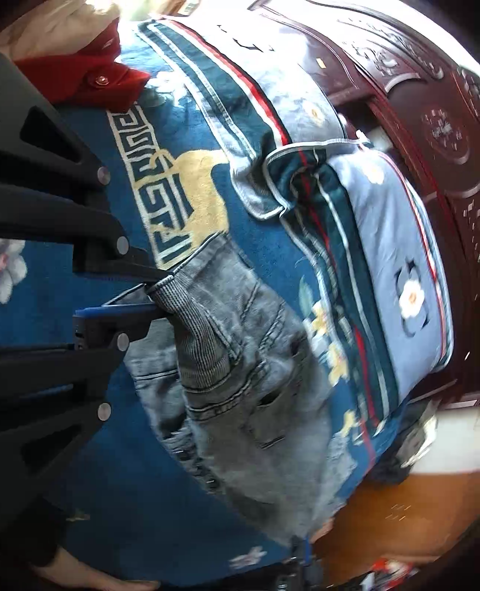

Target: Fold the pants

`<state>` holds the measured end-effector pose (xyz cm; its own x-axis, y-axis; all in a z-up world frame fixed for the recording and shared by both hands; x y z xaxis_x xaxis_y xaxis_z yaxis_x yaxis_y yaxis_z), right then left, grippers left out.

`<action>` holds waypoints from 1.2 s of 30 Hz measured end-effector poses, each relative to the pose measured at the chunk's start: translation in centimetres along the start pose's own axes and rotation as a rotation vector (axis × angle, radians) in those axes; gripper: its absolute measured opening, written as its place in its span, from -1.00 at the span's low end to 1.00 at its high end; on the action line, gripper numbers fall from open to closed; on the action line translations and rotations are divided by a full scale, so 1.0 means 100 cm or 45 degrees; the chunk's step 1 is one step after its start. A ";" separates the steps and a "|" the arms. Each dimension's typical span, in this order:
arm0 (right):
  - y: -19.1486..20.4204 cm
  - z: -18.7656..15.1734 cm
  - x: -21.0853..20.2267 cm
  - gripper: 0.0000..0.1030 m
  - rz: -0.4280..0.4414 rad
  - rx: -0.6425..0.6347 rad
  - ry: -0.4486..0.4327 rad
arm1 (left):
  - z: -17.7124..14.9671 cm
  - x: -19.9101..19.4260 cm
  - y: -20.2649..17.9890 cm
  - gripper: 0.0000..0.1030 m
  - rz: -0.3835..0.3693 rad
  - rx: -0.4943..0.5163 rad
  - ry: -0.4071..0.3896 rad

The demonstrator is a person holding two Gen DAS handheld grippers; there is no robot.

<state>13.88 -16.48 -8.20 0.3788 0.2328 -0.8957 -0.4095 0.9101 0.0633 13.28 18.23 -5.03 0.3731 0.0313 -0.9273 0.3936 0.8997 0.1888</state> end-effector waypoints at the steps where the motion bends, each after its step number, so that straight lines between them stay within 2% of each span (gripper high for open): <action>1: 0.003 -0.005 0.002 -0.79 -0.006 -0.010 0.014 | -0.004 0.005 -0.003 -0.76 -0.009 0.025 0.024; 5: 0.000 -0.022 0.041 -0.79 -0.018 0.013 0.169 | -0.018 0.049 -0.021 -0.76 -0.042 0.140 0.237; 7: -0.002 -0.030 0.067 -0.79 -0.041 0.026 0.257 | -0.026 0.072 -0.025 -0.76 -0.060 0.158 0.340; 9: -0.002 -0.036 0.077 -0.79 -0.062 0.027 0.289 | -0.029 0.080 -0.026 -0.76 -0.049 0.163 0.391; 12: 0.002 -0.033 0.072 -0.64 -0.097 -0.003 0.287 | -0.024 0.061 -0.017 -0.76 -0.092 0.084 0.318; 13: 0.003 -0.031 0.067 -0.41 -0.099 -0.008 0.289 | -0.023 0.053 -0.014 -0.76 -0.114 0.054 0.304; 15: 0.007 -0.029 0.057 -0.32 -0.105 -0.018 0.275 | -0.021 0.033 -0.014 -0.73 -0.166 0.032 0.261; 17: 0.013 -0.026 0.042 -0.11 -0.126 -0.029 0.230 | -0.018 0.016 -0.016 -0.58 -0.172 0.014 0.219; 19: 0.020 -0.021 0.029 0.12 -0.109 -0.015 0.173 | -0.012 0.004 -0.020 -0.19 -0.187 -0.004 0.178; 20: 0.023 -0.017 0.026 0.16 -0.097 -0.003 0.149 | -0.007 -0.001 -0.024 -0.09 -0.184 -0.012 0.146; 22: 0.033 -0.005 0.018 0.16 -0.048 0.030 0.088 | 0.011 -0.006 -0.035 0.14 -0.171 -0.029 0.080; 24: 0.044 0.008 0.018 0.16 -0.010 0.049 0.054 | 0.030 -0.005 -0.046 0.16 -0.144 -0.057 0.036; 27: 0.058 0.024 0.029 0.16 0.014 0.076 0.035 | 0.053 0.007 -0.065 0.16 -0.049 -0.090 0.001; 31: 0.071 0.040 0.051 0.16 0.026 0.108 0.050 | 0.068 0.038 -0.087 0.16 0.001 -0.102 0.035; 36: 0.068 0.026 0.070 0.16 0.028 0.153 0.105 | 0.059 0.067 -0.109 0.16 0.060 -0.039 0.112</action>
Point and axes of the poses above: each gripper's, at about its wrist camera, not at the fingertips, and x roughly the way its jaws point, y to its left, z to its top, the point moved 3 cm from there along x, roughly the way its jaws point, and after that the axes turned 13 degrees about y, right-handed, at the moved point
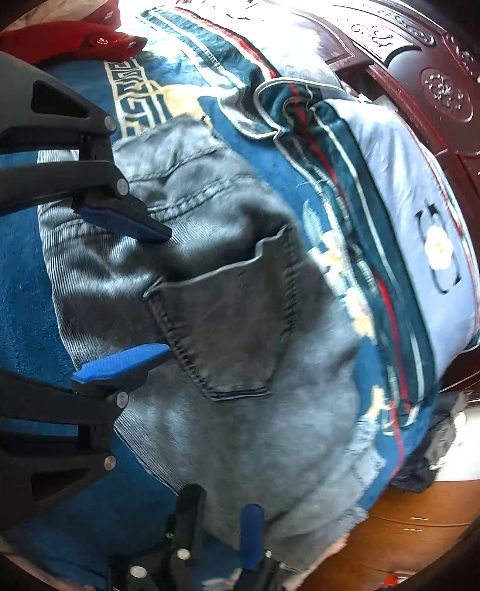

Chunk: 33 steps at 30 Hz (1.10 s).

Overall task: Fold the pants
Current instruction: 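Grasp a jeans leg hem with the right gripper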

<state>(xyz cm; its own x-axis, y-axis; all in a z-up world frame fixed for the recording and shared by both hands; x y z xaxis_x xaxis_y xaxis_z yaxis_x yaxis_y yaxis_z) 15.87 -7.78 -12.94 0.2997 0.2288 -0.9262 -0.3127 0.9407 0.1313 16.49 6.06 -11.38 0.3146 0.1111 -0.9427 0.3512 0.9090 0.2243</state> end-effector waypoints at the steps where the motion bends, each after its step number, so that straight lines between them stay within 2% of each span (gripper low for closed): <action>1: -0.004 -0.003 0.006 0.16 -0.001 0.014 0.022 | -0.001 0.004 -0.001 0.16 0.006 0.003 0.013; 3: -0.013 -0.010 0.019 0.16 0.007 0.050 0.080 | -0.003 0.012 0.000 0.16 -0.017 -0.016 0.038; 4: -0.019 -0.014 0.029 0.16 0.045 0.082 0.131 | -0.004 0.014 0.001 0.16 -0.028 -0.026 0.044; 6: -0.027 -0.019 0.034 0.16 0.111 0.125 0.153 | -0.004 0.016 0.000 0.16 -0.030 -0.033 0.049; 12: -0.049 -0.019 -0.001 0.16 0.173 0.169 0.078 | -0.003 0.008 -0.007 0.16 -0.015 -0.030 0.052; 19: -0.117 -0.014 -0.049 0.16 0.091 0.293 -0.033 | 0.014 -0.020 -0.030 0.16 -0.090 -0.042 -0.011; 22: -0.153 -0.009 -0.063 0.17 0.023 0.346 -0.065 | 0.030 -0.029 -0.050 0.16 -0.157 0.002 -0.033; 24: -0.171 -0.005 -0.070 0.17 -0.002 0.379 -0.080 | 0.043 -0.032 -0.069 0.16 -0.180 0.045 -0.051; 26: -0.189 0.003 -0.076 0.16 -0.013 0.388 -0.090 | 0.056 -0.031 -0.087 0.16 -0.243 0.076 -0.040; 30: -0.214 0.029 -0.073 0.16 -0.043 0.346 -0.066 | 0.084 -0.019 -0.117 0.16 -0.432 0.067 -0.002; 33: -0.224 0.056 -0.066 0.15 -0.015 0.349 -0.030 | 0.100 -0.001 -0.133 0.16 -0.568 0.000 0.038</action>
Point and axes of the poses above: each gripper's, at about its wrist camera, not at the fingertips, and x roughly the way its jaws point, y to its left, z to its top, the point moved 3 cm from there along x, roughly the way its jaws point, and after that the axes turned 13 degrees about y, right-handed, at the moved point
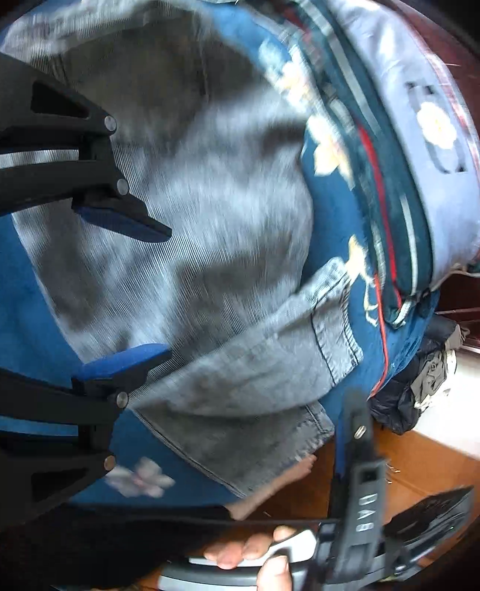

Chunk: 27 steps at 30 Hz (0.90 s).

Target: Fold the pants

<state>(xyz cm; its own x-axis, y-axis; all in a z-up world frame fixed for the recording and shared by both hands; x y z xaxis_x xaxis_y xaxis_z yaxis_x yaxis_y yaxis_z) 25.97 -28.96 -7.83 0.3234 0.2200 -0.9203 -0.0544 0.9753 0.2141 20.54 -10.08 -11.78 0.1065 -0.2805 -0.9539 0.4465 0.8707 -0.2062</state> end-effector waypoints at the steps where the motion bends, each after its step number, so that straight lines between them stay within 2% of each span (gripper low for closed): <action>1: 0.003 0.007 0.006 0.15 0.013 -0.015 0.032 | 0.003 0.009 0.000 0.08 -0.051 -0.042 0.013; 3: 0.014 0.021 0.021 0.15 0.012 -0.066 0.091 | 0.005 0.021 -0.001 -0.14 -0.116 -0.095 0.032; 8: 0.044 0.041 0.065 0.15 0.047 -0.127 0.208 | -0.005 0.028 -0.017 -0.16 -0.193 -0.059 0.005; 11: 0.054 0.050 0.093 0.10 -0.043 -0.127 0.287 | -0.007 0.031 -0.021 -0.16 -0.204 -0.031 0.008; 12: 0.055 0.052 0.100 0.04 -0.073 -0.134 0.305 | -0.007 0.031 -0.021 -0.16 -0.209 -0.032 0.008; 13: 0.056 0.053 0.108 -0.13 -0.126 -0.146 0.331 | -0.007 0.031 -0.020 -0.16 -0.219 -0.038 0.009; 14: 0.056 0.052 0.113 -0.42 -0.199 -0.156 0.346 | -0.007 0.030 -0.020 -0.16 -0.227 -0.046 0.013; 15: 0.055 0.050 0.115 -0.53 -0.250 -0.170 0.341 | -0.008 0.029 -0.020 -0.16 -0.231 -0.048 0.014; 16: 0.055 0.047 0.112 -0.72 -0.283 -0.195 0.317 | -0.008 0.028 -0.021 -0.16 -0.230 -0.042 0.013; 17: 0.056 0.044 0.107 -0.76 -0.283 -0.214 0.292 | -0.008 0.027 -0.022 -0.16 -0.226 -0.032 0.012; 21: 0.038 0.027 0.057 -0.80 -0.248 -0.179 0.109 | -0.007 0.025 -0.036 -0.16 -0.192 0.042 0.007; 27: -0.031 -0.001 -0.022 -0.80 -0.086 0.102 -0.050 | 0.007 0.016 -0.071 -0.16 -0.168 0.163 -0.014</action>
Point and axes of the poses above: each gripper's, at about its wrist camera, not at the fingertips, and x roughly the way its jaws point, y to its left, z to its top, the point moved 3 cm from there along x, roughly the way its jaws point, and after that the axes turned 13 degrees about y, right-handed, at the moved point
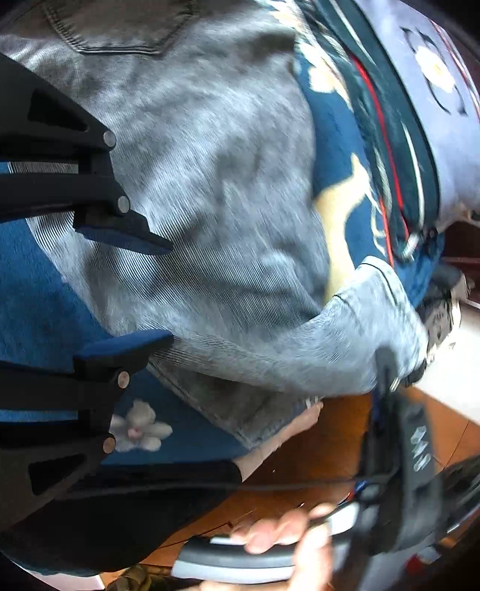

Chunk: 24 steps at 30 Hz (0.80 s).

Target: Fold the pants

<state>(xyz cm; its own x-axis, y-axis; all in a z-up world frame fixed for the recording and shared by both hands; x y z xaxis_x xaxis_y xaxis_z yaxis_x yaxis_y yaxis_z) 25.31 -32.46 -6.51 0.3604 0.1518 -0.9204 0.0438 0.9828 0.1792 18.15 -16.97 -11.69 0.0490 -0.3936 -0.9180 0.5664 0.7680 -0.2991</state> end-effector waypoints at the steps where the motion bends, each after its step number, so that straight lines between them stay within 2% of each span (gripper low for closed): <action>1: -0.015 -0.007 -0.008 -0.80 0.026 0.061 -0.016 | 0.003 -0.001 -0.006 -0.16 0.009 0.021 -0.002; 5: -0.069 -0.048 -0.006 -0.80 0.042 0.279 0.007 | 0.008 0.007 -0.019 -0.16 0.016 0.068 0.033; 9: -0.107 -0.094 0.028 -0.80 0.047 0.474 0.132 | 0.004 0.030 -0.023 -0.16 0.050 0.096 0.127; 11: -0.114 -0.111 0.040 -0.80 0.102 0.545 0.184 | -0.001 0.036 -0.028 -0.16 0.104 0.136 0.141; 14: -0.111 -0.107 0.022 -0.80 0.107 0.491 0.125 | 0.001 0.035 -0.036 -0.16 0.157 0.179 0.129; 15: -0.109 -0.106 0.017 -0.80 0.108 0.466 0.093 | 0.003 0.033 -0.039 -0.26 0.162 0.193 0.116; 16: -0.104 -0.104 0.008 -0.80 0.093 0.426 0.047 | 0.005 0.028 -0.043 -0.47 0.156 0.214 0.095; 20: -0.095 -0.106 -0.019 -0.80 0.083 0.388 -0.095 | 0.009 0.019 -0.055 -0.58 0.170 0.291 0.058; 22: -0.095 -0.113 -0.020 -0.80 0.078 0.416 -0.069 | 0.008 0.025 -0.058 -0.58 0.167 0.310 0.091; 24: -0.100 -0.124 -0.002 -0.79 0.050 0.448 0.053 | 0.005 0.039 -0.058 -0.58 0.182 0.319 0.163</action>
<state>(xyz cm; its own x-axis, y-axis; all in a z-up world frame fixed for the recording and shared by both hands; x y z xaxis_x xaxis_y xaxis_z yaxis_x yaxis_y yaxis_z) 13.24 -41.02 -12.39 0.3304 0.2001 -0.9224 0.3516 0.8808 0.3171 15.51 -23.20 -13.39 0.0473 -0.2117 -0.9762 0.7473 0.6560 -0.1060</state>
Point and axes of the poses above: each gripper's, at about its wrist camera, not at the fingertips, and x roughly the way its jaws point, y to its left, z to its top, the point moved 3 cm from there along x, roughly the way its jaws point, and after that the axes turned 13 degrees about y, right-handed, at the moved point
